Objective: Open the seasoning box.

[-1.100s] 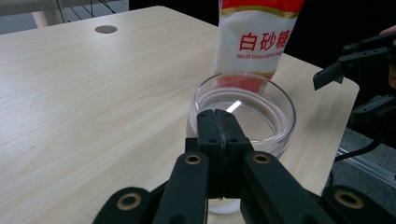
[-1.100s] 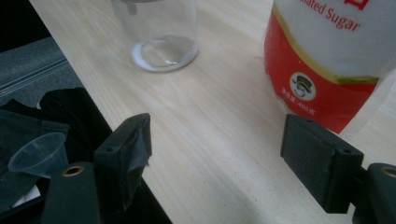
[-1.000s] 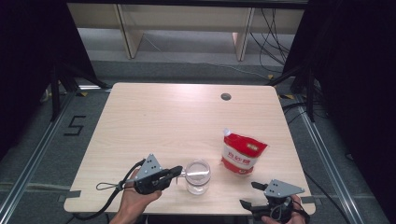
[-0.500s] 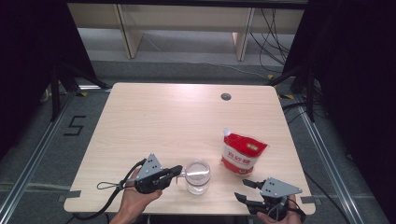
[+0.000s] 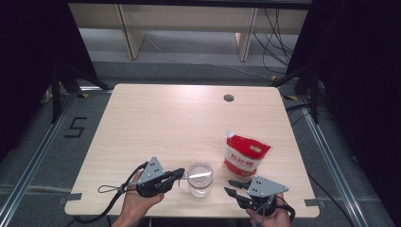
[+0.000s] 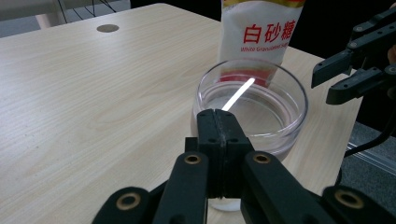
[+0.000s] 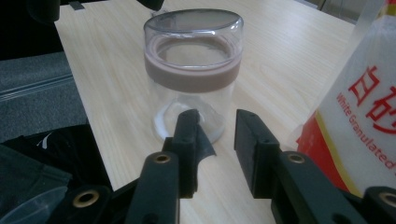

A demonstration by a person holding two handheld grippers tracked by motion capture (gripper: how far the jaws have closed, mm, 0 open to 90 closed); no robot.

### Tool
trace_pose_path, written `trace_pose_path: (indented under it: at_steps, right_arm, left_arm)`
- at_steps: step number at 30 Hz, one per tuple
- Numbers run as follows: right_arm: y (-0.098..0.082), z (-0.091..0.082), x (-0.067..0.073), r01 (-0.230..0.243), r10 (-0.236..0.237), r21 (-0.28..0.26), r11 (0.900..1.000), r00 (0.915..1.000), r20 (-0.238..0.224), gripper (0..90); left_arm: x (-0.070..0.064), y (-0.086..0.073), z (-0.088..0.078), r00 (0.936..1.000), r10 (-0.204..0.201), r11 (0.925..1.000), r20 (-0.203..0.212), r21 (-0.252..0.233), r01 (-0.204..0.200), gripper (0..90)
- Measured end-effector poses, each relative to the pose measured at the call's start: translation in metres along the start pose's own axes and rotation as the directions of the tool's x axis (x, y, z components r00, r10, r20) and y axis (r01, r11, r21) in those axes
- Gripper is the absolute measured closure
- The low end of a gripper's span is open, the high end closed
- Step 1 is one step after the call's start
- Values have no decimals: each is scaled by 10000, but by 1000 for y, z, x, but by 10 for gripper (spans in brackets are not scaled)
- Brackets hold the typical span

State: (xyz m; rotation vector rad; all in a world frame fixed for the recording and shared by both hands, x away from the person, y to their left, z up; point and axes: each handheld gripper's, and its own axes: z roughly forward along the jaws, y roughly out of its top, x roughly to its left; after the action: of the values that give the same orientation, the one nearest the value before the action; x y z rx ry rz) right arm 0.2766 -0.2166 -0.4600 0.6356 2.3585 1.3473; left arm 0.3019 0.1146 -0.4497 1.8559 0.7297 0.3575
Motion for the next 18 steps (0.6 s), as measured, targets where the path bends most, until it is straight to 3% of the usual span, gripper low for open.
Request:
trace_pose_path:
  at_steps: [3, 6, 12, 14, 15, 16, 18]
  right_arm:
    - [2, 3, 1, -117, 117, -109, 9999, 9999, 1, 756]
    - [5, 7, 0, 88, -92, -163, 9998, 9997, -232, 817]
    - [11, 16, -1, 180, -195, -358, 9992, 9989, -420, 858]
    - [13, 18, 0, 25, -37, -293, 9996, 9991, -411, 863]
    - [14, 21, -1, 314, -329, -508, 9982, 9990, -297, 865]
    - [15, 21, 0, 105, -122, -383, 9992, 9988, -466, 866]
    - [17, 24, 0, 135, -157, -436, 9990, 9987, -494, 867]
  left_arm:
    - [0, 0, 1, 10000, 58, 10000, 4, 1, -58, 890]
    - [0, -1, 1, 10000, -1, 10000, 65, -70, 1, 890]
    - [0, -1, 2, 10000, -30, 10000, 63, -81, 31, 890]
    - [0, -1, 1, 9999, 75, 9999, 67, -80, -74, 890]
    - [0, -1, 1, 9999, 90, 9999, 89, -117, -89, 890]
    - [1, -1, 1, 9999, 141, 9999, 97, -72, -140, 890]
    - [1, -1, 1, 9999, 138, 9999, 96, -78, -138, 890]
